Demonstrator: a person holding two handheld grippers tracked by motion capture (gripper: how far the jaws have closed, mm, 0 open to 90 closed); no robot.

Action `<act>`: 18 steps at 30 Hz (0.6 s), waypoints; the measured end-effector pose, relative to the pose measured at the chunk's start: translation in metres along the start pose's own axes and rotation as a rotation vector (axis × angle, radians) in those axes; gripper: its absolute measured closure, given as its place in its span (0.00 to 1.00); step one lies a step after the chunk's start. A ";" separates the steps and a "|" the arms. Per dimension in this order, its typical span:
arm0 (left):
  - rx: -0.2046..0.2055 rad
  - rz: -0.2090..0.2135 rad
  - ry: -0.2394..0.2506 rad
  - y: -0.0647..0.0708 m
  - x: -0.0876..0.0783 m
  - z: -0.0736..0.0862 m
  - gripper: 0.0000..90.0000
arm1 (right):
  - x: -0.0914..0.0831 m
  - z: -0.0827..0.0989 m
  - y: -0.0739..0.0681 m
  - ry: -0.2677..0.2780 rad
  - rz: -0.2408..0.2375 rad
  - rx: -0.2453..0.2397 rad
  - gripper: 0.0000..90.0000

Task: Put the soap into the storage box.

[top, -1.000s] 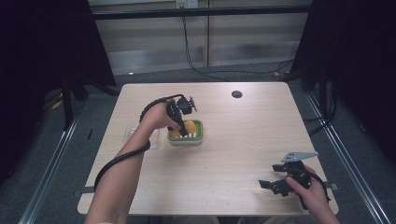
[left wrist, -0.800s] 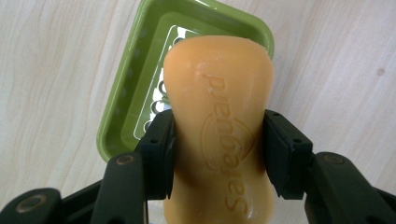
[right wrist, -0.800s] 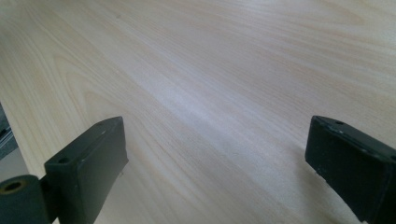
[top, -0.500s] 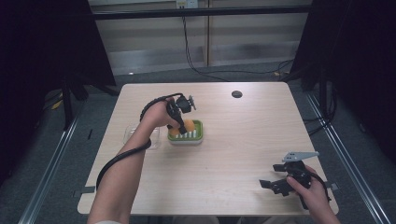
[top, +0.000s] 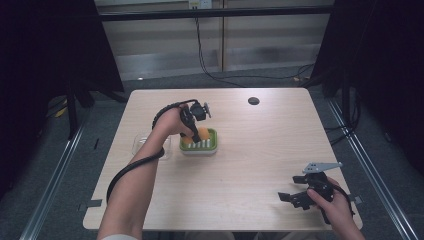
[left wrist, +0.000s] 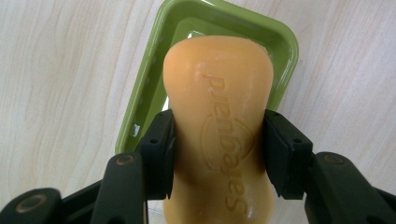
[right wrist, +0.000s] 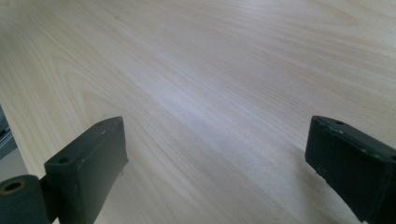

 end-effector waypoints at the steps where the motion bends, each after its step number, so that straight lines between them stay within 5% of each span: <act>1: 0.004 0.009 -0.003 0.000 0.000 0.000 0.55 | 0.000 0.000 0.000 -0.001 0.001 -0.001 0.06; 17: 0.001 0.024 -0.005 -0.005 0.003 0.003 0.55 | 0.000 0.000 0.001 -0.002 0.002 0.000 0.06; 18: -0.003 -0.007 0.006 -0.006 0.004 0.003 0.55 | 0.000 0.000 0.001 -0.002 0.001 0.001 0.06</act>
Point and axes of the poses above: each handheld gripper's, and its own axes: x roughly forward along the jaws, z roughly out of its underside, y roughly to its right, the point moved 5 cm from there along x, roughly forward along the jaws, and after that the axes turned 14 degrees about x, right-handed, at the moved point
